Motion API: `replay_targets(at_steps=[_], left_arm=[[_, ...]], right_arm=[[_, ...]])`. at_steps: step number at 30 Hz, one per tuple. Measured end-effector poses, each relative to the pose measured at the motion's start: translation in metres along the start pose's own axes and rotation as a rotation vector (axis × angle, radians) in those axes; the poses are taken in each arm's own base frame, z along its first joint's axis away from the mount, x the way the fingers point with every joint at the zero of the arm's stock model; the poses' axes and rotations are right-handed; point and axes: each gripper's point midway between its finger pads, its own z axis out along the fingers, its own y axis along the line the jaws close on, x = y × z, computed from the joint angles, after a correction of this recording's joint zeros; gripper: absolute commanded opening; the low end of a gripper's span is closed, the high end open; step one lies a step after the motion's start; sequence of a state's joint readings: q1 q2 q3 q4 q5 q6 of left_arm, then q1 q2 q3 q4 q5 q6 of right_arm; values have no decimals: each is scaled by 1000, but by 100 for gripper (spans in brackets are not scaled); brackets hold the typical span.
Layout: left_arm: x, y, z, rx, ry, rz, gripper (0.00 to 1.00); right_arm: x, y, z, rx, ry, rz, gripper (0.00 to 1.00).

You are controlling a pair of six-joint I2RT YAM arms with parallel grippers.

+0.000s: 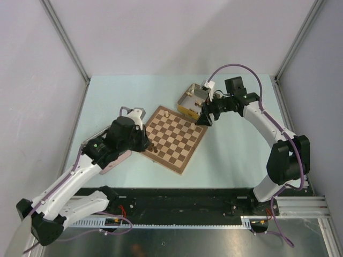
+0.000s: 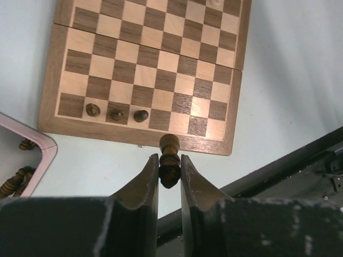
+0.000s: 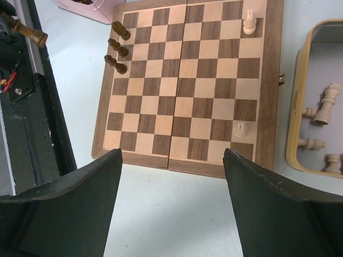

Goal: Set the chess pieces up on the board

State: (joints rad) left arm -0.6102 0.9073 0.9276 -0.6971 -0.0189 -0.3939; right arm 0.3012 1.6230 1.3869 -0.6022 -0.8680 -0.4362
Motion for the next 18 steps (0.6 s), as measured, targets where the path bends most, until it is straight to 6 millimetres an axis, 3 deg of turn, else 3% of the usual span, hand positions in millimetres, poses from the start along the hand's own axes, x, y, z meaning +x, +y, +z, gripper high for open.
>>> replay_targets(at_steps=[18], left_arm=[[14, -59, 18, 18, 55, 157, 0]], right_arm=[[3, 8, 8, -12, 27, -32, 81]])
